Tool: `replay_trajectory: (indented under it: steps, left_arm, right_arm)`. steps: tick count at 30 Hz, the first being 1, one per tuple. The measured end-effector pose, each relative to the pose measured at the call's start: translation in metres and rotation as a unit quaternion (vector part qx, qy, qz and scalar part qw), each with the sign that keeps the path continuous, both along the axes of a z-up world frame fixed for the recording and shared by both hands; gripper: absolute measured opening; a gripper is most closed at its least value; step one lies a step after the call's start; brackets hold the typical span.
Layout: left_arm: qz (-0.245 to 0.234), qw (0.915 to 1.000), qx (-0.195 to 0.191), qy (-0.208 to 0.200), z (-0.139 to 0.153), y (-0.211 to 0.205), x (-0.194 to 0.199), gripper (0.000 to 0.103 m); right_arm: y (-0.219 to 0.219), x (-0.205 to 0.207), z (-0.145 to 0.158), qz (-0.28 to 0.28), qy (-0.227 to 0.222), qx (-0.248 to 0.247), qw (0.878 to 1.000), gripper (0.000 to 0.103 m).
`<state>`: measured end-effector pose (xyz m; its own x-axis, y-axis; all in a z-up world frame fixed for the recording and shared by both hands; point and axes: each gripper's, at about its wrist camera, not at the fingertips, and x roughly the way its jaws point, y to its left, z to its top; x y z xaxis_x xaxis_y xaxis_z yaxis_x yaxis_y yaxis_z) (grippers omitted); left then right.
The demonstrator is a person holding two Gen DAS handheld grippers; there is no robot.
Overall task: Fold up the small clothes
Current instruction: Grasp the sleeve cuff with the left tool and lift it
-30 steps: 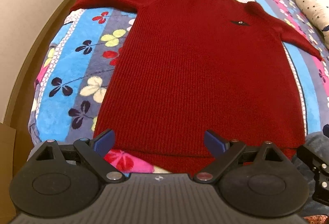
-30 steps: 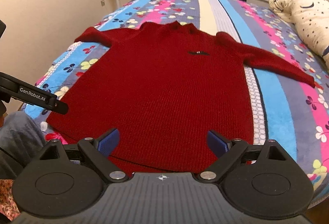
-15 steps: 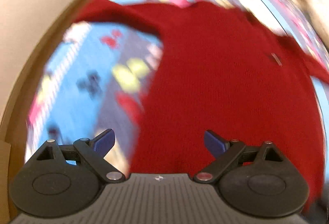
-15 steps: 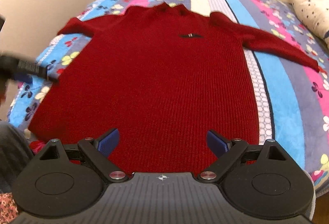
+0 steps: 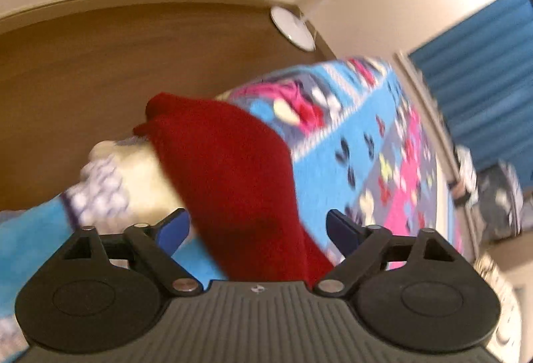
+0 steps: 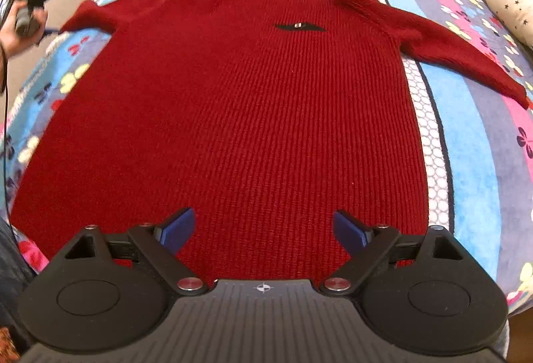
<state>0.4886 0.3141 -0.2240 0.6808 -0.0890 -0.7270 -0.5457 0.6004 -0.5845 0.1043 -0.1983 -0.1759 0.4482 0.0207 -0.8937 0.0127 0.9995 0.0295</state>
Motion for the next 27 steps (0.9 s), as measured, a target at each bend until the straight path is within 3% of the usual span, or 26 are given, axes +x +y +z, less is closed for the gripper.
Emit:
replay_trajectory:
  steps: [1,2,4,6,9,12,14,16,18,19,20,22,23,24,26,27]
  left_arm:
    - [-0.003,0.9999,0.007,0.01,-0.001,0.0,0.009,0.071]
    - [-0.01,0.9992,0.026,0.029,-0.002,-0.004,0.018,0.049]
    - [-0.028,0.9924,0.093,0.076,-0.005,-0.016,0.031,0.015]
    - [-0.037,0.9869,0.131,0.087,-0.001,-0.025,0.032,0.013]
    - [-0.036,0.9784,0.187,0.079,0.033,-0.046,0.03,0.007]
    - [-0.086,0.9645,0.249,-0.016,0.097,-0.105,0.01,0.006]
    - [-0.161,0.9343,0.301,-0.104,0.131,-0.174,-0.018,0.006]
    - [-0.278,0.8901,0.322,-0.164,0.136,-0.251,-0.057,0.008]
    - [-0.414,0.8463,0.295,-0.159,0.111,-0.313,-0.092,0.028]
    - [-0.472,0.8249,0.281,-0.133,0.088,-0.338,-0.109,0.059]
    - [-0.496,0.8113,0.285,-0.12,0.069,-0.351,-0.123,0.077]
    - [-0.508,0.7928,0.321,-0.104,0.04,-0.357,-0.142,0.085]
    - [-0.5,0.7924,0.337,-0.094,0.034,-0.352,-0.143,0.085]
    - [-0.482,0.8015,0.343,-0.085,0.03,-0.339,-0.138,0.085]
    - [-0.438,0.8332,0.33,-0.07,0.031,-0.304,-0.12,0.087]
    - [-0.41,0.8532,0.315,-0.067,0.034,-0.284,-0.109,0.087]
  right_arm:
    - [0.0,0.001,-0.004,0.001,0.004,-0.005,1.0,0.09]
    - [-0.001,0.002,-0.007,0.0,0.009,-0.008,1.0,0.09]
    - [-0.004,0.003,-0.01,-0.007,0.014,-0.002,1.0,0.089]
    - [-0.006,0.003,-0.009,-0.011,0.007,0.006,1.0,0.088]
    - [-0.012,-0.003,-0.005,-0.012,-0.006,0.01,1.0,0.088]
    - [-0.021,-0.009,-0.006,-0.018,-0.007,0.013,1.0,0.088]
    - [-0.027,-0.014,-0.007,-0.025,-0.003,0.016,1.0,0.086]
    - [-0.028,-0.016,-0.006,-0.034,-0.004,0.023,0.999,0.085]
    - [-0.031,-0.019,-0.004,-0.04,-0.012,0.031,0.999,0.085]
    - [-0.032,-0.022,-0.003,-0.041,-0.016,0.032,0.999,0.085]
    - [-0.033,-0.023,-0.002,-0.041,-0.018,0.032,0.998,0.085]
    - [-0.038,-0.027,-0.001,-0.04,-0.021,0.028,0.999,0.085]
    - [-0.041,-0.029,-0.001,-0.041,-0.022,0.024,0.999,0.085]
    - [-0.044,-0.03,-0.001,-0.043,-0.023,0.021,0.999,0.085]
    - [-0.051,-0.027,-0.003,-0.051,-0.023,0.018,0.998,0.085]
    - [-0.055,-0.022,-0.003,-0.057,-0.026,0.02,0.998,0.085]
